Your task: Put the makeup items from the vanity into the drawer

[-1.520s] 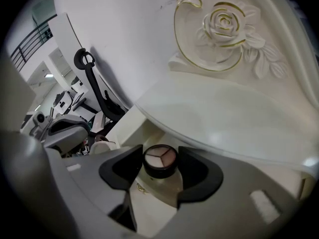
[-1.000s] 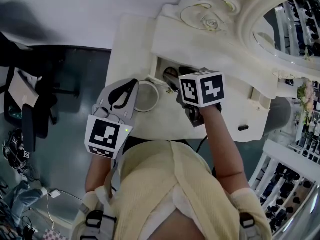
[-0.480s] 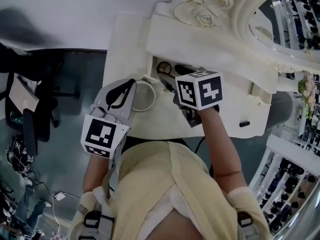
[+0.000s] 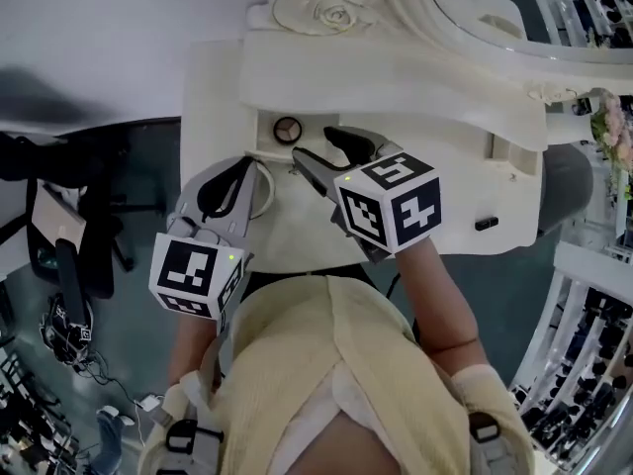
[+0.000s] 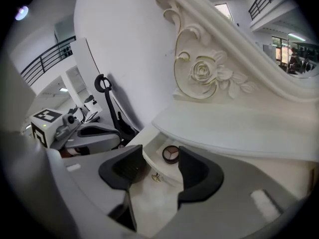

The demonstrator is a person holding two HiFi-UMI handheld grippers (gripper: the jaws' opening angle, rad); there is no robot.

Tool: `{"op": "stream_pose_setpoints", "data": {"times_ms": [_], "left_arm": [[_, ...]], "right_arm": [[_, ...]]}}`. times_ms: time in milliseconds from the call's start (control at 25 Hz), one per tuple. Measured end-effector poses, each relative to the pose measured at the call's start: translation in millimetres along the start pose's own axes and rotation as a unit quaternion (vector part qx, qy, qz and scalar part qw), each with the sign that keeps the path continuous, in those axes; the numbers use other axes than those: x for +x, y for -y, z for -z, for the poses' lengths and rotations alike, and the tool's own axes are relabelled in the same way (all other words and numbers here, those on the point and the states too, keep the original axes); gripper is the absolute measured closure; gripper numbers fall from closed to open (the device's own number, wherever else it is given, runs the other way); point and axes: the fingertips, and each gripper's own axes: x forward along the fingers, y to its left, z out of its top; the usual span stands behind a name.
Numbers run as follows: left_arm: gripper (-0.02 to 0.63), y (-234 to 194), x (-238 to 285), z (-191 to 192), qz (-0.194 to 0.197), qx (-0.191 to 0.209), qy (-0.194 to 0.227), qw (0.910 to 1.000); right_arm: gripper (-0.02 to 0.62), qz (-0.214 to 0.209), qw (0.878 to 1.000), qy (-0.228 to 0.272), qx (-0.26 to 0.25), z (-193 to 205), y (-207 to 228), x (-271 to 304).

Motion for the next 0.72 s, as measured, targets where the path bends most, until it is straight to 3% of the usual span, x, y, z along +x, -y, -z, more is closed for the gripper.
{"op": "stream_pose_setpoints", "data": {"times_ms": [280, 480, 720], "left_arm": [[0.607, 67, 28, -16, 0.046, 0.029, -0.005, 0.9985], [0.607, 127, 55, -16, 0.100, 0.036, -0.016, 0.9942], [0.607, 190, 84, -18, 0.173, 0.063, -0.027, 0.9826]], "right_arm": [[0.365, 0.022, 0.997, 0.069, 0.011, 13, 35, -74], [0.370, 0.079, 0.992, 0.091, 0.046, 48, 88, -130], [0.371, 0.159, 0.976, 0.101, 0.111, 103, 146, -193]]}}
